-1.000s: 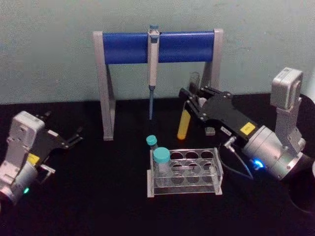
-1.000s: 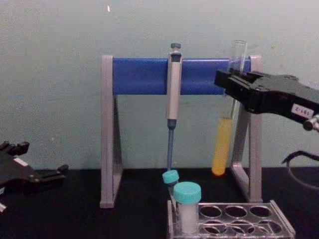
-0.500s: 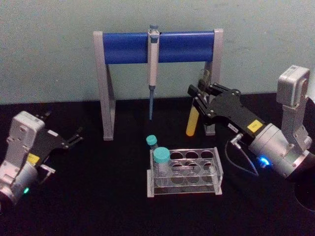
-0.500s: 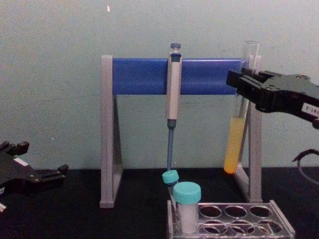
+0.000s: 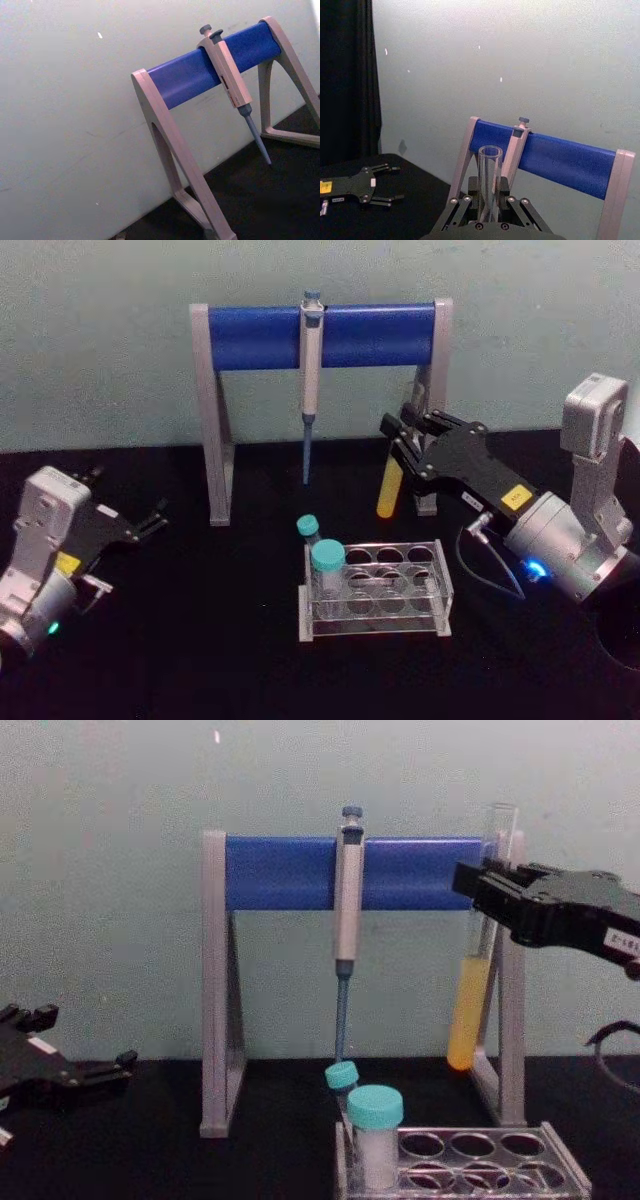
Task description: Pick up the test tube from the test tube rack, shake it, then place it back into the test tube rack.
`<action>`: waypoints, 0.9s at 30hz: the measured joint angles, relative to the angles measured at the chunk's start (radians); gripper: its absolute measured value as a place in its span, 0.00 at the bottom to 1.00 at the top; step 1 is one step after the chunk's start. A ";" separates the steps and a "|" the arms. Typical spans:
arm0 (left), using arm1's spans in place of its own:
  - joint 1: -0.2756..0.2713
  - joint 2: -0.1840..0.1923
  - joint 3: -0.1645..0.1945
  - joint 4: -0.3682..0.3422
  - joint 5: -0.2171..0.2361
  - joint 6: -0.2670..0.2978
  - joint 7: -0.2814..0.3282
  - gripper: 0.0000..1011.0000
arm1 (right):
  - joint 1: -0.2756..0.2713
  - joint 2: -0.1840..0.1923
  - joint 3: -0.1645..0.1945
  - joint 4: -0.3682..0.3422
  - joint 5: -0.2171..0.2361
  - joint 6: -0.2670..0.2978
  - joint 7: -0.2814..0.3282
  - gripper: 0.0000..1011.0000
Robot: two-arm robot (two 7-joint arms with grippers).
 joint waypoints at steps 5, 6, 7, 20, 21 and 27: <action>0.000 0.000 0.000 0.000 0.000 0.000 0.000 0.99 | 0.001 -0.001 -0.001 0.000 0.000 0.001 0.001 0.24; 0.000 0.000 0.000 0.000 0.000 0.000 0.000 0.99 | 0.001 -0.001 -0.001 0.000 0.000 0.001 0.001 0.24; 0.000 0.000 0.000 0.000 0.000 0.000 0.000 0.99 | 0.001 -0.001 -0.001 0.000 0.000 0.002 0.002 0.24; 0.000 0.000 0.000 0.000 0.000 0.000 0.000 0.99 | -0.005 0.002 -0.003 -0.008 0.000 0.002 0.004 0.24; 0.000 0.000 0.000 0.000 0.000 0.000 0.000 0.99 | -0.006 0.003 -0.003 -0.009 0.000 0.002 0.006 0.24; 0.000 0.000 0.000 0.000 0.000 0.000 0.000 0.99 | -0.012 0.012 -0.006 -0.017 0.010 0.003 0.020 0.24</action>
